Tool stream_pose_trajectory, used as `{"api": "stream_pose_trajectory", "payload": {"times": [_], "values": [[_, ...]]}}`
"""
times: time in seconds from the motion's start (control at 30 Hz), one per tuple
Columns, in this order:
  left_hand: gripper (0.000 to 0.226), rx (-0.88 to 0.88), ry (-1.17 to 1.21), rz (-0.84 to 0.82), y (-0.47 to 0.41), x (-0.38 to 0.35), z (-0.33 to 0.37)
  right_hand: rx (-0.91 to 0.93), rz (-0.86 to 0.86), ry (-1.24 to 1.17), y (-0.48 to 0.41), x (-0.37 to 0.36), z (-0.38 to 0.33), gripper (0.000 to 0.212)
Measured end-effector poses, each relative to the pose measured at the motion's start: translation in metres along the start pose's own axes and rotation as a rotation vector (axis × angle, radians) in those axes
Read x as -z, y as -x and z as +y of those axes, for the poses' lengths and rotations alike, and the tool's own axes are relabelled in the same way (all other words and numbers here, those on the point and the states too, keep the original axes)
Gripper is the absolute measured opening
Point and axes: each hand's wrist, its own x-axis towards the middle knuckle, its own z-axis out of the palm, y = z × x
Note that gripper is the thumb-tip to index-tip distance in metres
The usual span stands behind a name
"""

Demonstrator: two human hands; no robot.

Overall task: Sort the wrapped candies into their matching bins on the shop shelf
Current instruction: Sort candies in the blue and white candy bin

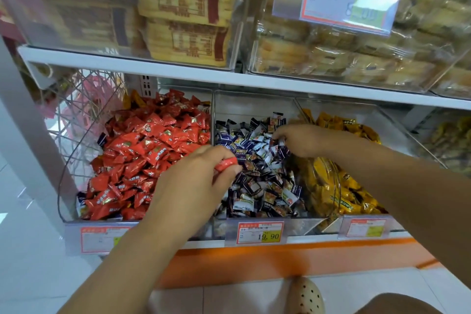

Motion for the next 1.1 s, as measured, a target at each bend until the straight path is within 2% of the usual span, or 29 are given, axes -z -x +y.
{"api": "stream_pose_trajectory", "payload": {"times": [0.13,0.27,0.47,0.67,0.77,0.87,0.93,1.1], "values": [[0.013,0.008,0.07,0.014,0.0,0.003,-0.008,-0.06,-0.086,0.034,-0.028,0.011,-0.008,0.071],[0.02,-0.006,0.059,-0.021,0.003,-0.001,-0.012,-0.122,-0.115,-0.299,-0.041,0.008,-0.005,0.071],[0.017,-0.013,0.102,-0.055,0.0,0.0,-0.014,0.032,-0.222,-0.646,-0.025,0.013,0.005,0.064],[0.013,-0.014,0.127,-0.052,0.003,-0.001,-0.015,0.108,-0.18,-0.791,-0.014,0.026,0.011,0.058],[0.015,-0.006,0.129,-0.044,0.003,0.0,-0.013,0.082,-0.177,-0.697,-0.014,0.027,0.006,0.057],[0.012,0.002,0.139,-0.027,0.003,-0.001,-0.013,-0.03,-0.037,-0.339,-0.02,0.028,0.002,0.05],[0.013,0.005,0.144,-0.032,0.003,-0.001,-0.014,-0.091,-0.042,-0.221,-0.025,0.023,-0.002,0.051],[0.018,0.009,0.137,-0.052,0.002,-0.001,-0.014,-0.215,-0.239,-0.39,-0.056,0.001,0.0,0.058]]}}
